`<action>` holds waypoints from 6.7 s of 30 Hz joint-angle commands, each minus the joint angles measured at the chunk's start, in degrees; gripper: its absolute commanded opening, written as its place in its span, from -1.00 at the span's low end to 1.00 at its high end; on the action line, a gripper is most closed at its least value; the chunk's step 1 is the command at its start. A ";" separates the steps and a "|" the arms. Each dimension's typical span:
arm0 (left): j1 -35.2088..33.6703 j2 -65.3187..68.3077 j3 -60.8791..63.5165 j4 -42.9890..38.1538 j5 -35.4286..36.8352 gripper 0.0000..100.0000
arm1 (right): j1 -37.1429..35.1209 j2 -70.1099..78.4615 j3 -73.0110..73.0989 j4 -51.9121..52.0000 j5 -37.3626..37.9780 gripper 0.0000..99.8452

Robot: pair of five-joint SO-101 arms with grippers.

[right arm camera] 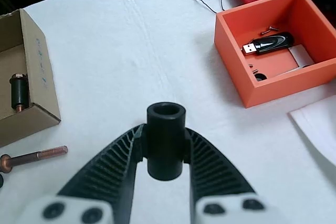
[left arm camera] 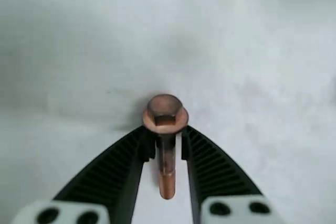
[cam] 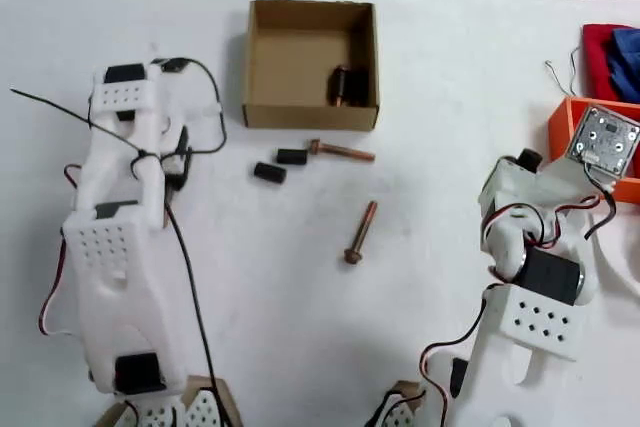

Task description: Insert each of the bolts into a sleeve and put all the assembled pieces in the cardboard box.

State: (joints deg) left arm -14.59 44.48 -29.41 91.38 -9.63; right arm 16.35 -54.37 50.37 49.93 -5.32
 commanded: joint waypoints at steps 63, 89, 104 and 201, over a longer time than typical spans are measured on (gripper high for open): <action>9.76 -118.59 78.37 -52.04 12.48 -0.95 | -29.93 -33.19 29.36 -24.13 5.27 -0.96; 16.26 -117.27 83.82 -50.99 23.74 -0.95 | -37.85 -33.71 38.42 -40.31 4.84 -0.96; 32.00 -96.70 61.49 -57.93 32.00 -0.95 | -41.63 -34.07 44.92 -51.74 5.01 -0.96; 45.27 -78.59 50.59 -27.60 22.33 -0.78 | -42.33 -48.40 46.59 -38.99 5.36 -0.96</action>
State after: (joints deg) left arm 30.42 -34.11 20.26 62.37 12.09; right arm -26.81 -101.32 96.44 11.08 -0.22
